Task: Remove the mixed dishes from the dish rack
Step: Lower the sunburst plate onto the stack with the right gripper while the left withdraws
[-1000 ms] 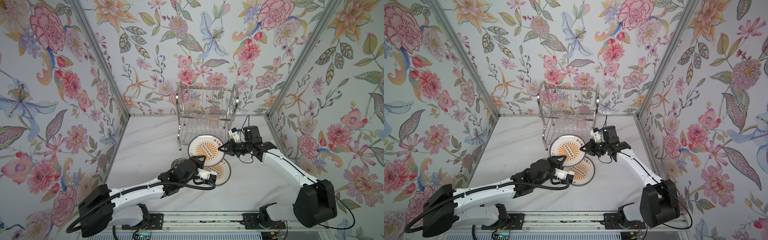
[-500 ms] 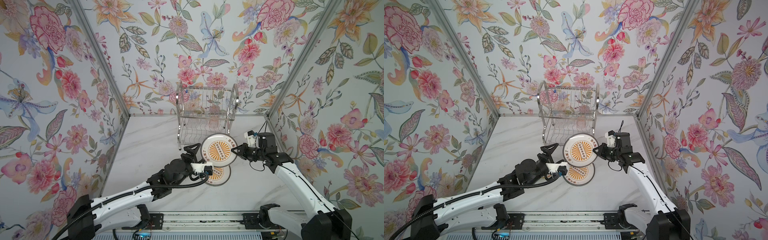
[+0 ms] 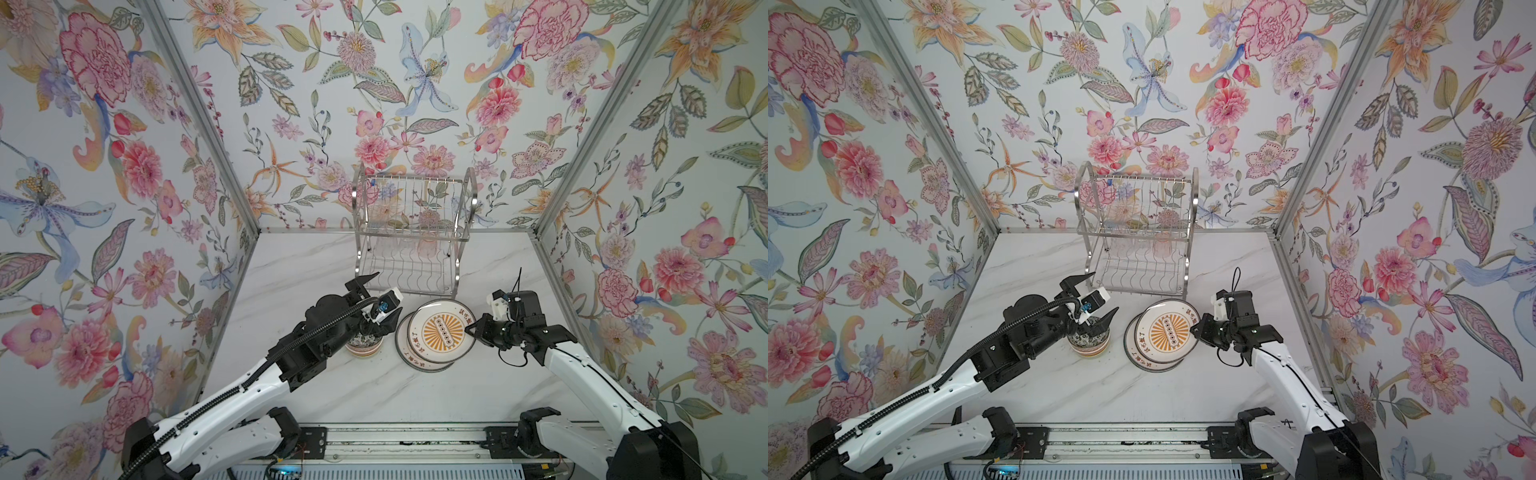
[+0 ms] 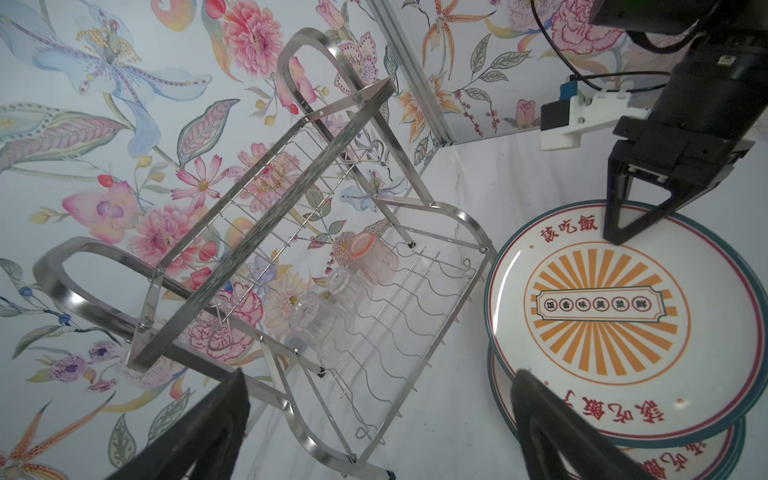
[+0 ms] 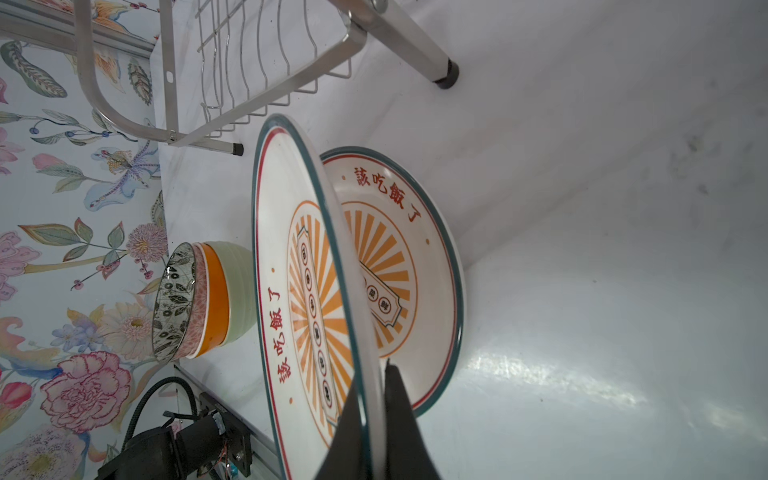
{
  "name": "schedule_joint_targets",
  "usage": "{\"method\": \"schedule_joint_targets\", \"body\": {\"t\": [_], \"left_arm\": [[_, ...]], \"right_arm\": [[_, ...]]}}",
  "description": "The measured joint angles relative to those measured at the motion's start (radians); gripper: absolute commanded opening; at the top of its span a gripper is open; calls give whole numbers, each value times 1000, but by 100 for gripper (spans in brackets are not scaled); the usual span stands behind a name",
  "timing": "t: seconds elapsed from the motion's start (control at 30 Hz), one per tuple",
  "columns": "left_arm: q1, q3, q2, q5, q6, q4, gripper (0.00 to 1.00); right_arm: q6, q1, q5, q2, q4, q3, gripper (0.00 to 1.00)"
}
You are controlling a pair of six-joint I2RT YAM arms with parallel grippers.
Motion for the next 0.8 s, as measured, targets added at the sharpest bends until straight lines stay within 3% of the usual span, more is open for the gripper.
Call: {"method": "schedule_joint_targets", "body": {"t": [0.17, 0.47, 0.8], "left_arm": [[38, 27, 27, 59, -108, -83, 99], [108, 36, 71, 52, -242, -142, 99], [198, 99, 171, -19, -332, -147, 97]], "right_arm": [[21, 3, -1, 29, 72, -37, 0], [44, 8, -26, 112, 171, -77, 0], [52, 9, -55, 160, 235, -101, 13]]}}
